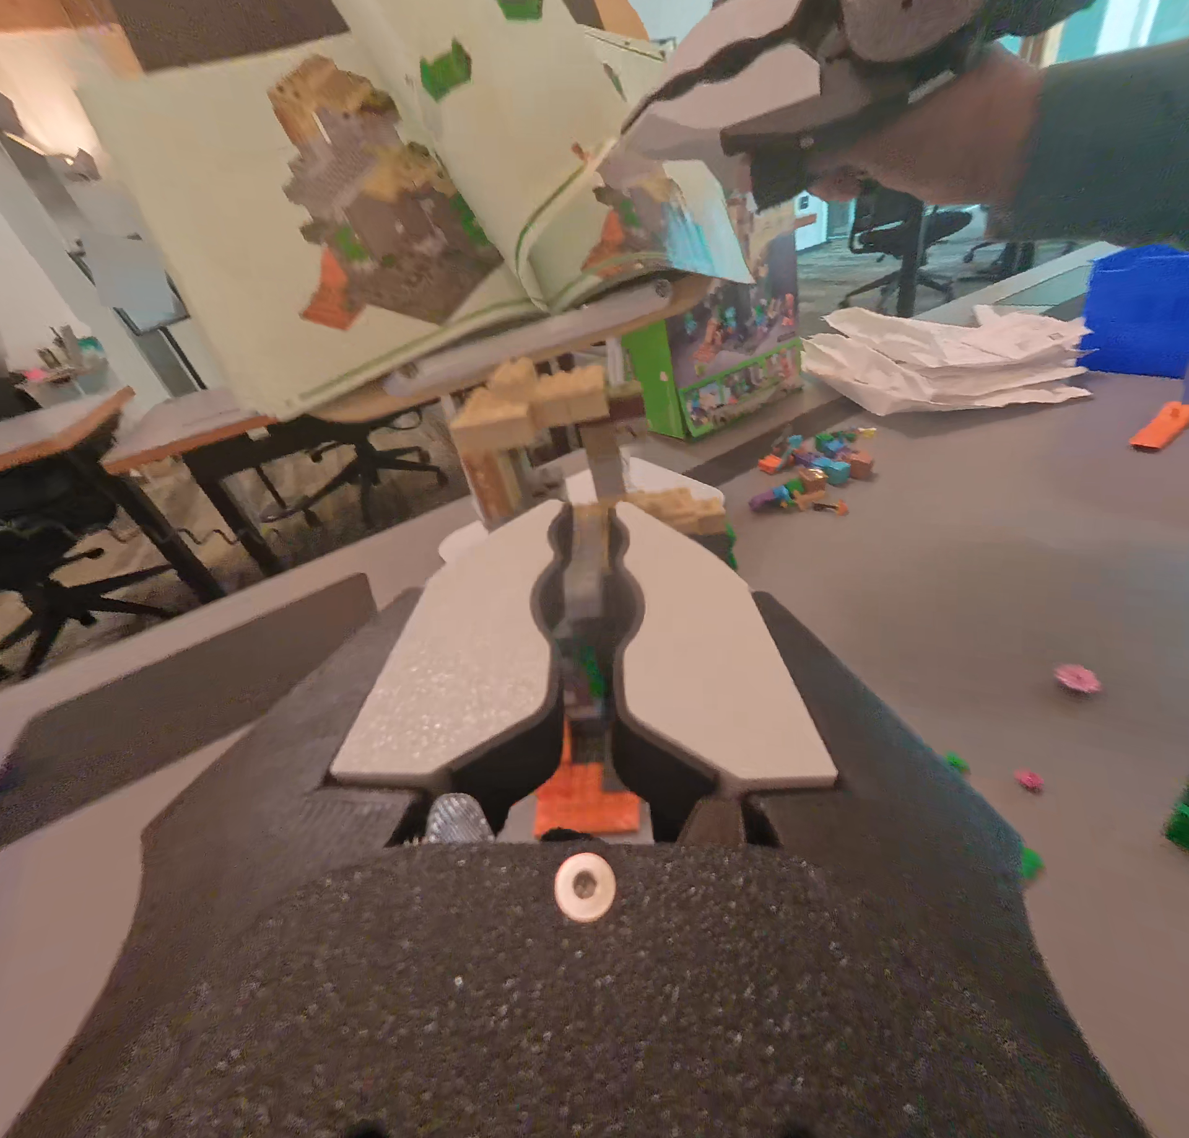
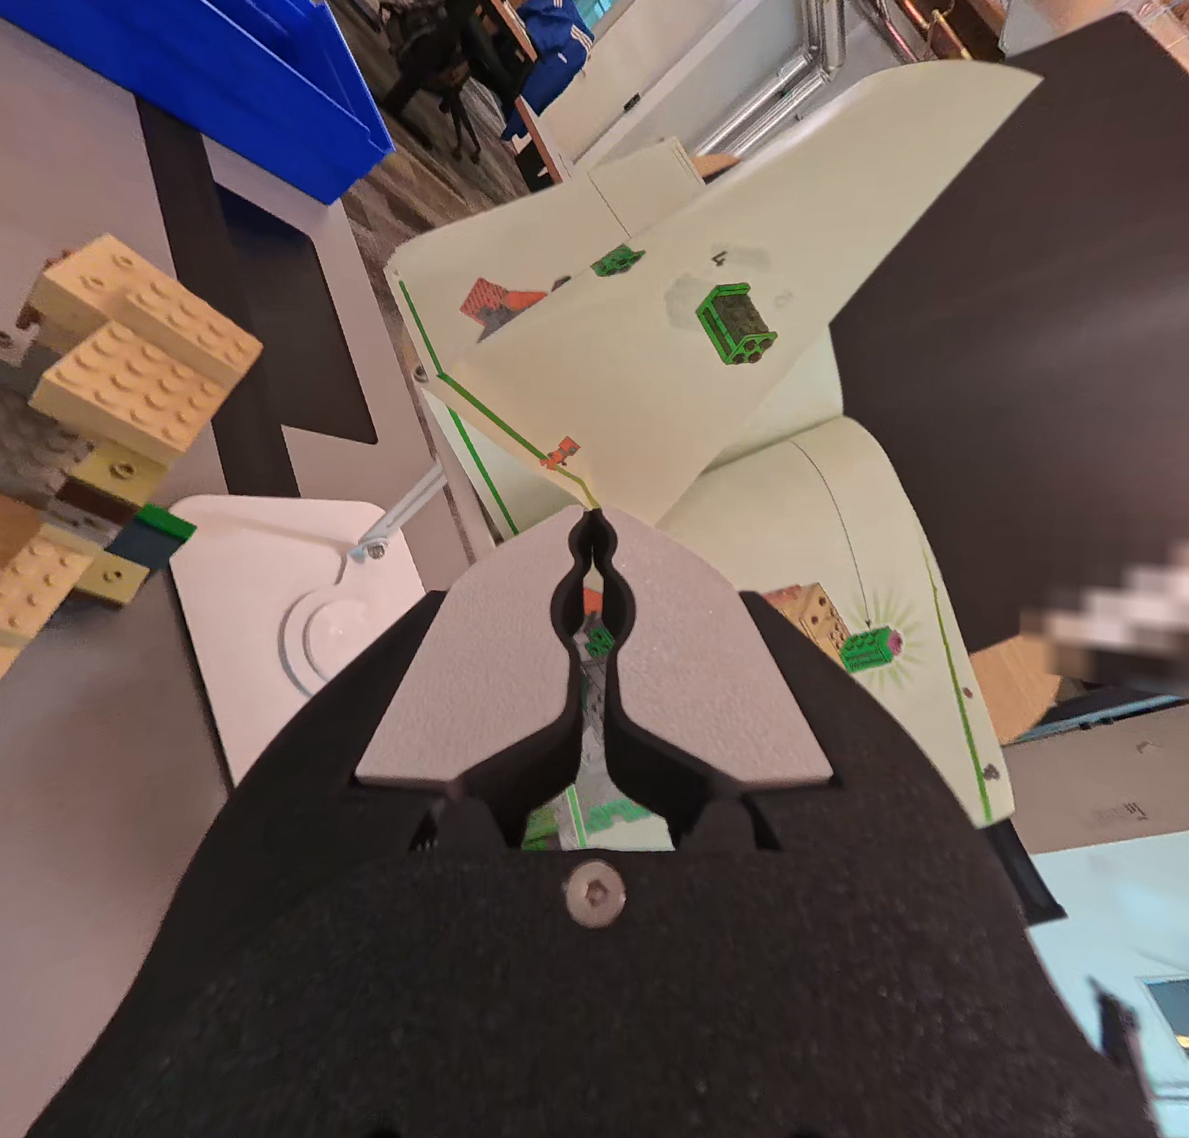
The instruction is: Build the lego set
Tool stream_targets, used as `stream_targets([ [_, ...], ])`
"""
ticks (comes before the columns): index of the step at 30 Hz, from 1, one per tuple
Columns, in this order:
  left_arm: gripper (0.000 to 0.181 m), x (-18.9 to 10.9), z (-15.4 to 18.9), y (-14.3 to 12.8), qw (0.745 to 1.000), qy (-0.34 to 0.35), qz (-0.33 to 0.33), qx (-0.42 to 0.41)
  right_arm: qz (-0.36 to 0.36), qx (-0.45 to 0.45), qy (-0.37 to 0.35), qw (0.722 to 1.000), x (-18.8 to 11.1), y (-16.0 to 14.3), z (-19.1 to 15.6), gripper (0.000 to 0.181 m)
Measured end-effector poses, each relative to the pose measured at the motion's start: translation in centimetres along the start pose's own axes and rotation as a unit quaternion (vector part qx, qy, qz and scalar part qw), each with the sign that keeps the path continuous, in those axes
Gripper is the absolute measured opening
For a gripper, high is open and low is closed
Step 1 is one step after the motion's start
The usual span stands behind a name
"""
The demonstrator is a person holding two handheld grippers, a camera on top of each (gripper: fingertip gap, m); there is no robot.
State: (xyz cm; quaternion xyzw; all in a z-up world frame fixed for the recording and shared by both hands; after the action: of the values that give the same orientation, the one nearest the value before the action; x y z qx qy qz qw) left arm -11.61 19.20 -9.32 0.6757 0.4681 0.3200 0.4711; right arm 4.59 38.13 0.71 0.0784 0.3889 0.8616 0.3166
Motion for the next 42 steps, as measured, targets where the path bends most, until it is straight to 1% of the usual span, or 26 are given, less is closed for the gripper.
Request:
stream_targets([
  [2,0.015,1.3,-1.0,0.9,1.000,0.007,0.001,0.007,0.005,0.001,0.001,1.000,0.5,0.4,-0.4,0.000],
  [9,0.015,7.2,-4.1,3.9,0.999,0.027,-0.001,0.044,0.006,0.003,0.003,1.000,2.3,0.9,-1.4,0.000],
  [11,0.016,8.7,-5.3,4.7,1.000,0.017,-0.004,0.022,0.009,0.001,0.005,1.000,2.7,1.0,-1.8,0.000],
  [14,0.018,10.6,-7.9,6.2,0.999,0.005,0.002,-0.040,0.014,-0.006,0.011,1.000,3.4,1.2,-2.5,0.000],
  [17,0.039,12.4,-9.9,7.7,0.996,-0.020,-0.014,-0.088,0.020,-0.010,0.018,1.000,4.6,1.4,-3.2,0.000],
  [19,0.050,13.5,-10.9,8.5,0.994,-0.023,-0.020,-0.106,0.024,-0.011,0.021,0.999,5.5,1.7,-3.8,0.000],
  [22,0.058,15.0,-12.1,9.4,0.992,-0.022,-0.030,-0.124,0.031,-0.015,0.023,0.999,6.8,2.3,-4.5,0.000],
  [25,0.063,17.0,-12.9,9.2,0.990,-0.020,-0.069,-0.124,0.034,-0.019,0.023,0.999,7.9,2.7,-5.0,0.000],
  [26,0.061,17.5,-13.2,9.0,0.989,-0.016,-0.083,-0.124,0.035,-0.022,0.023,0.999,8.2,2.8,-5.1,0.000],
  [27,0.054,17.9,-13.6,8.5,0.988,-0.002,-0.103,-0.116,0.036,-0.023,0.024,0.999,8.4,2.8,-5.3,0.000],
  [28,0.042,18.1,-14.1,7.9,0.987,0.017,-0.123,-0.104,0.038,-0.020,0.023,0.999,8.4,2.9,-5.4,0.000],
  [30,0.021,18.1,-14.9,7.1,0.985,0.040,-0.134,-0.099,0.049,0.003,0.034,0.998,7.6,3.1,-5.6,0.000],
  [32,0.012,17.7,-15.5,6.2,0.985,0.052,-0.136,-0.096,0.060,0.032,0.047,0.997,6.4,3.1,-5.4,0.000],
  [35,0.011,17.2,-16.4,4.5,0.983,0.061,-0.152,-0.089,0.040,0.081,0.066,0.994,4.9,1.9,-4.5,0.000],
  [38,0.017,16.8,-17.7,3.1,0.981,0.073,-0.164,-0.075,0.015,0.119,0.060,0.991,3.7,0.4,-2.6,0.000],
  [42,0.017,15.5,-19.3,2.6,0.979,0.095,-0.163,-0.077,-0.017,0.157,0.042,0.987,2.9,-1.4,-0.3,0.000],
])
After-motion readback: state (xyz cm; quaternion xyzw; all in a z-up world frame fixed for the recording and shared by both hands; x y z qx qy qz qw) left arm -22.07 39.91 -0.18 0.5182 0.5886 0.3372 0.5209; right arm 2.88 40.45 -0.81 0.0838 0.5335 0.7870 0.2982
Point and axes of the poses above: each gripper's, where its closed fingertips meet, x out along the fingers, y out of its top, z = x × y across the jaws, the point moved 6 cm from there along -x, back along the fingers, and after that the axes turned 9 degrees about x, right-handed, at the moved point
